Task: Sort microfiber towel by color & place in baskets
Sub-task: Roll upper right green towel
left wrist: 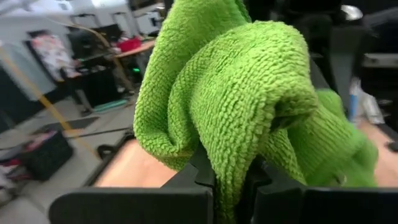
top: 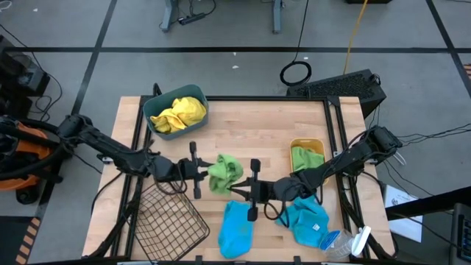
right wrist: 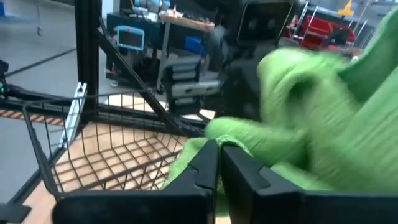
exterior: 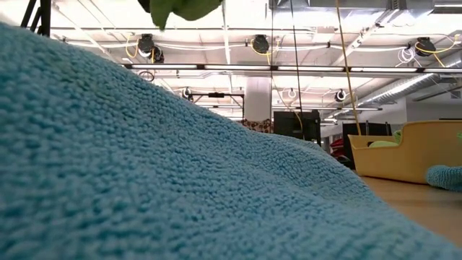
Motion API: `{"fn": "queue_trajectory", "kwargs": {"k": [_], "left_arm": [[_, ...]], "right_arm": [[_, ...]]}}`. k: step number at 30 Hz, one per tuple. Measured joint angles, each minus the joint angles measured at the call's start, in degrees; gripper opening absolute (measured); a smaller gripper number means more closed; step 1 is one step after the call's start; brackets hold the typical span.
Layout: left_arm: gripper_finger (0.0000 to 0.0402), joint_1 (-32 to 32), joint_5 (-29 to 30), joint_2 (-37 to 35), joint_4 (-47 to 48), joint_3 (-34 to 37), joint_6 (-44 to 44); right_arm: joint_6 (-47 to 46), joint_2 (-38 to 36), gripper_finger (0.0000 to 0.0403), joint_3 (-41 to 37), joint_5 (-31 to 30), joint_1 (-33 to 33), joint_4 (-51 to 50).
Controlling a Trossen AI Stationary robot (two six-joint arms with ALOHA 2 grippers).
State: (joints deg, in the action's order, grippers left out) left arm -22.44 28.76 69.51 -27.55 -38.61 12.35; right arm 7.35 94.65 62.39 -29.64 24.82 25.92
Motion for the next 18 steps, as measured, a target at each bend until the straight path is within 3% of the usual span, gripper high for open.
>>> {"fn": "queue_trajectory", "kwargs": {"k": [9,14,18], "left_arm": [[0.002,2.4,-10.81,0.64,0.36,0.0,-4.5],[0.002,3.0,-20.57,0.66,1.84,0.0,-4.67],[0.002,2.97,-22.1,0.71,1.99,0.0,-4.75]], "right_arm": [[2.42,0.0,0.003,0.0,-0.58,0.02,8.04],[6.19,1.26,0.0049,0.0,-8.83,0.05,9.83],[11.93,3.42,0.0077,0.0,-8.92,0.1,12.98]]}}
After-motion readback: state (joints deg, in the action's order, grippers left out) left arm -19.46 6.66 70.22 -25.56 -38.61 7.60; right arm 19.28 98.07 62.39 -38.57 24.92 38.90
